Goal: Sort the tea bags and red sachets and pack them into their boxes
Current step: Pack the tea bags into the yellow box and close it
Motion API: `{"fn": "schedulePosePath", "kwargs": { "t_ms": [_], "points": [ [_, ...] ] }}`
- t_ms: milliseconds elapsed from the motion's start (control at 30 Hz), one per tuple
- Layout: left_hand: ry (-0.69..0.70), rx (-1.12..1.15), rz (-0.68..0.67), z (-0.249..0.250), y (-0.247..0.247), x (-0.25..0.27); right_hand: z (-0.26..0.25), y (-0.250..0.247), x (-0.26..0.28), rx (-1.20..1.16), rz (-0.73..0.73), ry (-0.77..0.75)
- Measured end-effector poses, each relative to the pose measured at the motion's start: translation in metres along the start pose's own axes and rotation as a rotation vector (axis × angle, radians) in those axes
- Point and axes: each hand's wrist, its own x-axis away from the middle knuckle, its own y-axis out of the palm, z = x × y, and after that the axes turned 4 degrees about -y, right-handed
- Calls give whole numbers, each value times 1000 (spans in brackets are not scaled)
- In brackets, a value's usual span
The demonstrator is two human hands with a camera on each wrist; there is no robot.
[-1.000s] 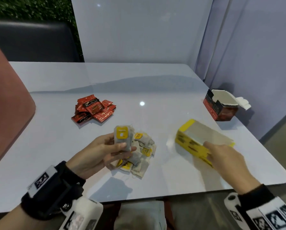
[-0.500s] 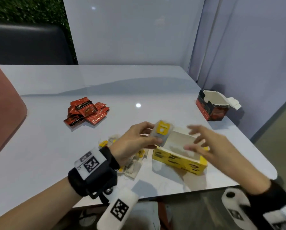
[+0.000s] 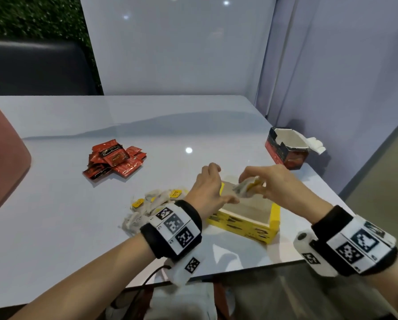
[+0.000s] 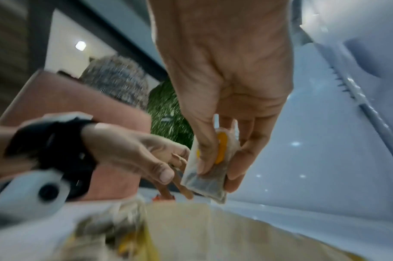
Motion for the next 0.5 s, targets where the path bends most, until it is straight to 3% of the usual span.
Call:
{"fn": "schedulePosePath", "kwargs": {
  "t_ms": [67,167,500],
  "points": [
    [-87,-108,-80,-3,3,-6,0,7,0,205,-158,-68],
    [-149,-160,-140,-5,2,-15,-6,17,-4,287,-330,-192],
    [-156,67,-218,-27,-12,-21,-8,49,-28,401,-315,-432]
  ]
}}
